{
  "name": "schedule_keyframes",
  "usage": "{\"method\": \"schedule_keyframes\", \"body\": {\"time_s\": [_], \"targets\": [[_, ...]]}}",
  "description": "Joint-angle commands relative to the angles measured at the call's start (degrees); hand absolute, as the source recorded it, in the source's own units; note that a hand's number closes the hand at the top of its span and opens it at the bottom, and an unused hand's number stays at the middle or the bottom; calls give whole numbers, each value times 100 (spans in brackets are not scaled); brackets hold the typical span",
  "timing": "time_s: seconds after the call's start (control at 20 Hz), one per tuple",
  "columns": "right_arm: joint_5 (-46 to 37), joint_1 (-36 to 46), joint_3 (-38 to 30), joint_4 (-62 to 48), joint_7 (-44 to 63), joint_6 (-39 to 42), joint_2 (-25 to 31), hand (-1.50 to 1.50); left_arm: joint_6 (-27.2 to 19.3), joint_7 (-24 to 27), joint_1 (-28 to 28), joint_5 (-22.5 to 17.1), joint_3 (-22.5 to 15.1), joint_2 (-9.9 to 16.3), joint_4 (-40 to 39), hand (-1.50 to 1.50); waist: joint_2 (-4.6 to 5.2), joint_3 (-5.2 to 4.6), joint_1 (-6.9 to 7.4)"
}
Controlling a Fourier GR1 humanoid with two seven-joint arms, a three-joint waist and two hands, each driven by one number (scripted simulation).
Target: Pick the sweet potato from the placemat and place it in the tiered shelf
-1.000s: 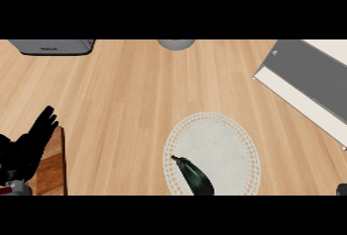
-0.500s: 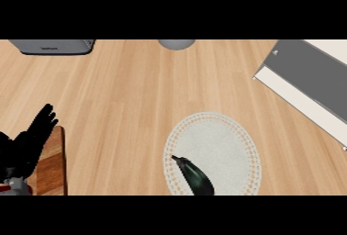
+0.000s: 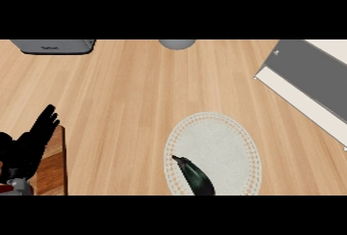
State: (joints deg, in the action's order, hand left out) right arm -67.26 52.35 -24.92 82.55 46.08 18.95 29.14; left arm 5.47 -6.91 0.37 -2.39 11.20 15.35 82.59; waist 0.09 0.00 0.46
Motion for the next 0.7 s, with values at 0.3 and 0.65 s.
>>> {"method": "schedule_keyframes", "body": {"time_s": [0.3, 0.65], "targets": [[145, -522, -262, -597, 11, -610, 319, -150, 309, 393, 79, -131, 308, 192, -263, 0, -8, -3, -20], [522, -680, -309, -1107, -703, -1398, 445, -150, -5, -52, -31, 17, 48, -187, 137, 0, -8, 1, -14]]}}
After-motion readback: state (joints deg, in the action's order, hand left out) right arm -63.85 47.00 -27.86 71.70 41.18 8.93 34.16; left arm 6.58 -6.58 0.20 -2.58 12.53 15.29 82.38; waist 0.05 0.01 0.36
